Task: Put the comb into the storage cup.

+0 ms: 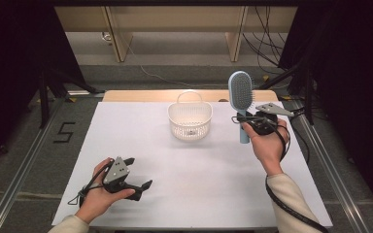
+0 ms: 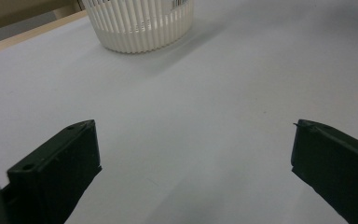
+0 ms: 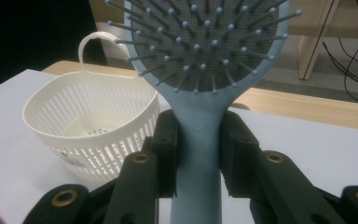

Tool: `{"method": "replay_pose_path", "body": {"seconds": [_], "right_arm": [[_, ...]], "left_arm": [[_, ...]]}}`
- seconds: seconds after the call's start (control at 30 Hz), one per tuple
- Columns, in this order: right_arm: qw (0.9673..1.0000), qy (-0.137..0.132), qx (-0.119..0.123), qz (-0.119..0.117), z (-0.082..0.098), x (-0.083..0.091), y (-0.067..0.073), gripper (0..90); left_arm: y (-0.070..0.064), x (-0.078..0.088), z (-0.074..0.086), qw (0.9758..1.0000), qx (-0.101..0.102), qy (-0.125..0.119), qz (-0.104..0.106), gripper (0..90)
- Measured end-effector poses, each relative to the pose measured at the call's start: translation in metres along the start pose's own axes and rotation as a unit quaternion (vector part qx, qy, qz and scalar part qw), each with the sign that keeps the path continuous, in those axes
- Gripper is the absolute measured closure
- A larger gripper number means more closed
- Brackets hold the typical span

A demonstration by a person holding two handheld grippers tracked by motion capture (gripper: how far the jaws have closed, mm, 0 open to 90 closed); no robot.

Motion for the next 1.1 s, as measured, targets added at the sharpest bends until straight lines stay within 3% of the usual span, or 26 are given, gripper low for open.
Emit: {"method": "replay_pose_path", "body": {"seconds": [1.1], "right_arm": [[1.0, -0.003, 0.007, 0.0, -0.0053, -0.0071, 0.0035, 70.7]], "left_arm": [[0.0, 0.0, -0.0001, 1.0, 0.0, 0.0, 0.0, 0.5]]}}
Point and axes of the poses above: each handheld gripper's, and its own axes: x roughly backward along the jaws, z roughly out of its underside, y roughly to its left, the point moved 8 cm from there along -x, roughly forward along the jaws, and after that the axes turned 10 degrees about -z, right-handed, at the moved point
